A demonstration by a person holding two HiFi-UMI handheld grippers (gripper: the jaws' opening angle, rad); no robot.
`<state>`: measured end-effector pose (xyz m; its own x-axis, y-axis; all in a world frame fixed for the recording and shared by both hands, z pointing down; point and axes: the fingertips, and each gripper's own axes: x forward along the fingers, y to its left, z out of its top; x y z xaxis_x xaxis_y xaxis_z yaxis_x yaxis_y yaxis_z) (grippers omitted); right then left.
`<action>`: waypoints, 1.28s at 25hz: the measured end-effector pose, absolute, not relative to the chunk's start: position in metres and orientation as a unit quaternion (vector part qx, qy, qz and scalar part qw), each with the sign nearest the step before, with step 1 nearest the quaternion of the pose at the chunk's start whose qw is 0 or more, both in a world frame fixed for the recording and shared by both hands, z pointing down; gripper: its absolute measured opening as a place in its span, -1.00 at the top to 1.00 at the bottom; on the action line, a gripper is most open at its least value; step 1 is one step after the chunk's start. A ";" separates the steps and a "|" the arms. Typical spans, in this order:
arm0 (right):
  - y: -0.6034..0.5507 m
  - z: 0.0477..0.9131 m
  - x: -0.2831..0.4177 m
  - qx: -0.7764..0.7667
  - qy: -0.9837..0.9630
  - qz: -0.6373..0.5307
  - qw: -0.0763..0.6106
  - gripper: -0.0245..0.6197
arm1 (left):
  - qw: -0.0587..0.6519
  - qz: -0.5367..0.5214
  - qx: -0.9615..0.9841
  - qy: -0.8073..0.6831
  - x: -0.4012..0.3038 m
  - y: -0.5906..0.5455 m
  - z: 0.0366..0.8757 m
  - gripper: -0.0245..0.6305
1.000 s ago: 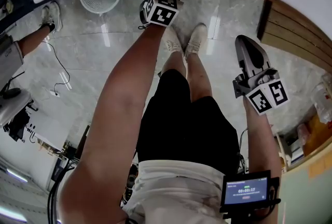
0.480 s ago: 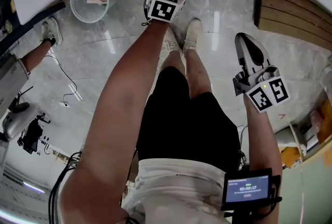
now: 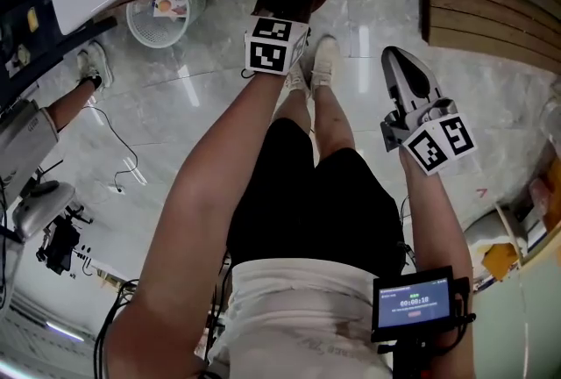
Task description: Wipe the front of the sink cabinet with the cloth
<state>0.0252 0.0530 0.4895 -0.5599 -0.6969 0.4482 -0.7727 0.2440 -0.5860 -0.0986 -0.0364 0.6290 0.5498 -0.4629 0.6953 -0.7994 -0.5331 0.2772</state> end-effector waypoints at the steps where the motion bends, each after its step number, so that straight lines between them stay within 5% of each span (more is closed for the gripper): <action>1: 0.052 0.487 0.021 0.465 -0.789 0.399 0.047 0.89 | 0.295 0.276 0.831 -0.382 -0.098 -0.034 0.618 0.55; 15: 0.052 0.458 -0.001 0.483 -0.788 0.381 0.040 0.89 | 0.217 0.186 0.879 -0.381 -0.112 -0.042 0.484 0.55; 32: 0.066 0.451 -0.012 0.480 -0.788 0.383 0.039 0.89 | 0.223 0.122 0.859 -0.445 -0.136 -0.076 0.421 0.55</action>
